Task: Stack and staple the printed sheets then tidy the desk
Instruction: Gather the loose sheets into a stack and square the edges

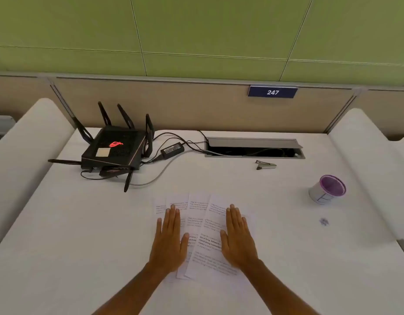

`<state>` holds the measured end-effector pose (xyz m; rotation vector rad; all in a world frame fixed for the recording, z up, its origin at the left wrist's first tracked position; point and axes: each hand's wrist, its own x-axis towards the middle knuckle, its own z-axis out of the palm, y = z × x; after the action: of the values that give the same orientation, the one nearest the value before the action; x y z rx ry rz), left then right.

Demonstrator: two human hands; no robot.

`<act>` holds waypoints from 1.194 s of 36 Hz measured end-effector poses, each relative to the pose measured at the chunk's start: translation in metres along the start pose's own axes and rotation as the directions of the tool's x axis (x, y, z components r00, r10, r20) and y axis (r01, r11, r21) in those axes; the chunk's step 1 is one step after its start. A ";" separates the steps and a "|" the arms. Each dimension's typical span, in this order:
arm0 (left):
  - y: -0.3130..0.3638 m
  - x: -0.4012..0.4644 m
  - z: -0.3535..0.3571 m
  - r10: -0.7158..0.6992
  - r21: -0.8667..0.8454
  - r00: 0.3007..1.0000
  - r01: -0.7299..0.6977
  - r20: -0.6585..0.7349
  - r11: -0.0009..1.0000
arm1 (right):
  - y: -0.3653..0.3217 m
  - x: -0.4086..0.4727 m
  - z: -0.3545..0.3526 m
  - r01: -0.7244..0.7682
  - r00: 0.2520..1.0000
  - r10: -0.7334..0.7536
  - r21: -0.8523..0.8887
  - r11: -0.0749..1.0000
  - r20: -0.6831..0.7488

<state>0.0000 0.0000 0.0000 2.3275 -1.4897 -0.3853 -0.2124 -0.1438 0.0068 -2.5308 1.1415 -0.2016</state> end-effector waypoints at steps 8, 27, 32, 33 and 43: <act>-0.010 -0.029 0.026 -0.056 0.003 0.997 0.056 0.060 0.998 | 0.005 -0.020 0.017 -0.071 0.992 0.072 -0.012 0.997 0.107; -0.031 -0.013 -0.029 -0.453 -0.276 0.881 0.405 -0.138 0.872 | 0.021 -0.028 -0.001 -0.306 0.939 0.307 0.033 0.951 -0.155; -0.024 -0.008 -0.021 -0.483 -0.187 0.874 0.467 -0.049 0.864 | 0.017 -0.027 0.009 -0.312 0.950 0.312 -0.026 0.950 -0.016; -0.022 -0.007 -0.020 -0.475 -0.168 0.879 0.462 -0.043 0.871 | 0.016 -0.026 0.010 -0.302 0.953 0.302 -0.042 0.952 0.002; -0.007 -0.004 -0.008 -0.456 -0.198 0.890 0.449 0.010 0.871 | -0.007 -0.009 0.014 -0.227 0.965 0.237 -0.096 0.969 0.110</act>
<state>0.0075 0.0072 0.0038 2.4868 -0.8258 -0.5749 -0.2097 -0.1292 -0.0035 -2.4134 1.4098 0.0599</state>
